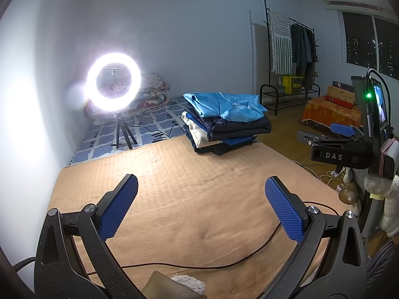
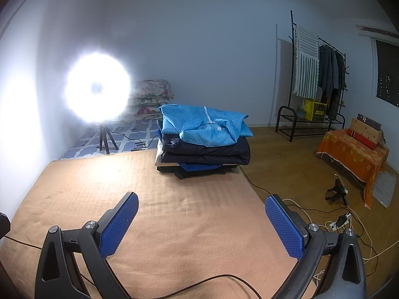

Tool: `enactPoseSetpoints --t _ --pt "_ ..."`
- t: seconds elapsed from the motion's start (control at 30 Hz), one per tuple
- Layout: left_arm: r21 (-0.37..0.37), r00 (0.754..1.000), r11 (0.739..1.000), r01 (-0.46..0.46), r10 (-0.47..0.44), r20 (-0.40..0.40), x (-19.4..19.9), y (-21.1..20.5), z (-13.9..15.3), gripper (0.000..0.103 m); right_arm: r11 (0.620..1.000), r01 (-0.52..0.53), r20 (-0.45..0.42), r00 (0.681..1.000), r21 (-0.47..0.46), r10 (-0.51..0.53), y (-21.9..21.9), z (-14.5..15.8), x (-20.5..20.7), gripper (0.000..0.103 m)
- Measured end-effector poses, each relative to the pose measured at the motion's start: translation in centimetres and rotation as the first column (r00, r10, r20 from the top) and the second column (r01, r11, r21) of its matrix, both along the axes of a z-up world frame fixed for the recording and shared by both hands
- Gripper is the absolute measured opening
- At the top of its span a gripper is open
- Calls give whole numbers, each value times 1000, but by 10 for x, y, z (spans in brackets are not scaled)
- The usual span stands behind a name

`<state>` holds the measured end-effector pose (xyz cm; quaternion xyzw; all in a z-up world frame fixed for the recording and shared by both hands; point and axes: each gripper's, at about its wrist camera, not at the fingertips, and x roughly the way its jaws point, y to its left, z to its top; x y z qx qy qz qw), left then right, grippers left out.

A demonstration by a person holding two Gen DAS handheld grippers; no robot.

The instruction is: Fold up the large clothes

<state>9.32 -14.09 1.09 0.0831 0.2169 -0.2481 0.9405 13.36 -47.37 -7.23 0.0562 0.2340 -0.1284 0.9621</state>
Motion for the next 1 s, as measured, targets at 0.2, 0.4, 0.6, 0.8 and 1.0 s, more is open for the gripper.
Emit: enactPoseSetpoints --t 0.2,0.4,0.6,0.8,1.0 --pt "1 1000 1000 1 -1 0 0 0 0 103 1000 1 -1 1000 1 -1 0 0 0 103" --pt "-1 1000 1000 0 0 0 0 0 0 103 1000 2 -1 1000 1 -2 0 0 -1 103" --pt "0 1000 1000 -2 2 2 0 0 0 103 1000 3 -2 1000 1 -3 1 0 -1 103" --pt "0 1000 1000 -2 2 5 0 0 0 103 1000 0 -7 1000 -2 0 1 -3 -2 103" --pt "-7 1000 1000 -23 23 12 -1 0 2 103 1000 -5 -10 1000 -4 5 -4 -5 -1 103"
